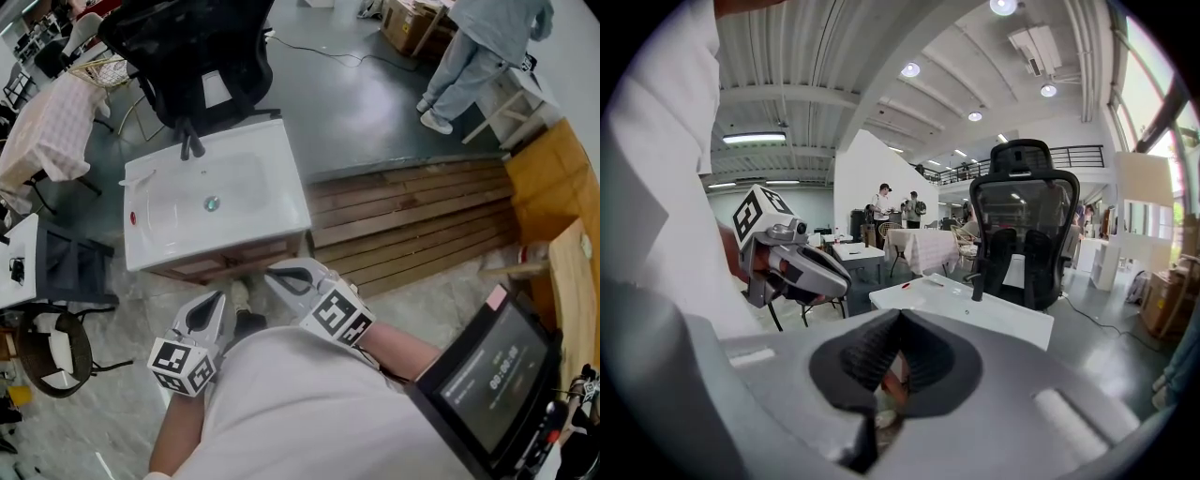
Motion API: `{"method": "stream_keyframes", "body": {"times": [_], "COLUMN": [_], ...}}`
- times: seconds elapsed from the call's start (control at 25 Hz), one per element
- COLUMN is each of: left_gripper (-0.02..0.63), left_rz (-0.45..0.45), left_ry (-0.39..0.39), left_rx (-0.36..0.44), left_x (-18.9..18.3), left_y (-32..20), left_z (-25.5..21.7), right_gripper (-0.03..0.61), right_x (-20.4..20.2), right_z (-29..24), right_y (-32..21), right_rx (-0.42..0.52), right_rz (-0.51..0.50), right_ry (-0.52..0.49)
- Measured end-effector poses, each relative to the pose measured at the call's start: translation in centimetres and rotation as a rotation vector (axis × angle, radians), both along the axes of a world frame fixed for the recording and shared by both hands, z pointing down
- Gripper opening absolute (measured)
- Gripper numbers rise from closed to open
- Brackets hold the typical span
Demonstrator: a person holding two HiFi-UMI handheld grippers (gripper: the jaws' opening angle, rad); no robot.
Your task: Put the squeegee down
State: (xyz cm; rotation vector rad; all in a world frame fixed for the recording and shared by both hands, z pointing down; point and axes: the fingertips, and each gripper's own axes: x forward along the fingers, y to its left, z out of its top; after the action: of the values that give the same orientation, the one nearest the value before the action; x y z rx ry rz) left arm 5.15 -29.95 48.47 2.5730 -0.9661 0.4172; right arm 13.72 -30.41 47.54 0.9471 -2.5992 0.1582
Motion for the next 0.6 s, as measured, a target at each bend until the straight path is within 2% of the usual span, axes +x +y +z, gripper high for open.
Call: {"method": "stream_keyframes", "body": {"times": [0.6], "left_gripper": [0.008], "left_rz": [0.002], "left_ry": [0.004], "left_rx": [-0.035], "left_x": [0.1], "left_y": [-1.9], "left_z": [1.0], "right_gripper": [0.002], "right_x": [0.5], "right_z": [0.8], "right_y": [-1.9], "right_rx": [-0.016], "right_rz": [0.013], "right_ry": [0.024]}}
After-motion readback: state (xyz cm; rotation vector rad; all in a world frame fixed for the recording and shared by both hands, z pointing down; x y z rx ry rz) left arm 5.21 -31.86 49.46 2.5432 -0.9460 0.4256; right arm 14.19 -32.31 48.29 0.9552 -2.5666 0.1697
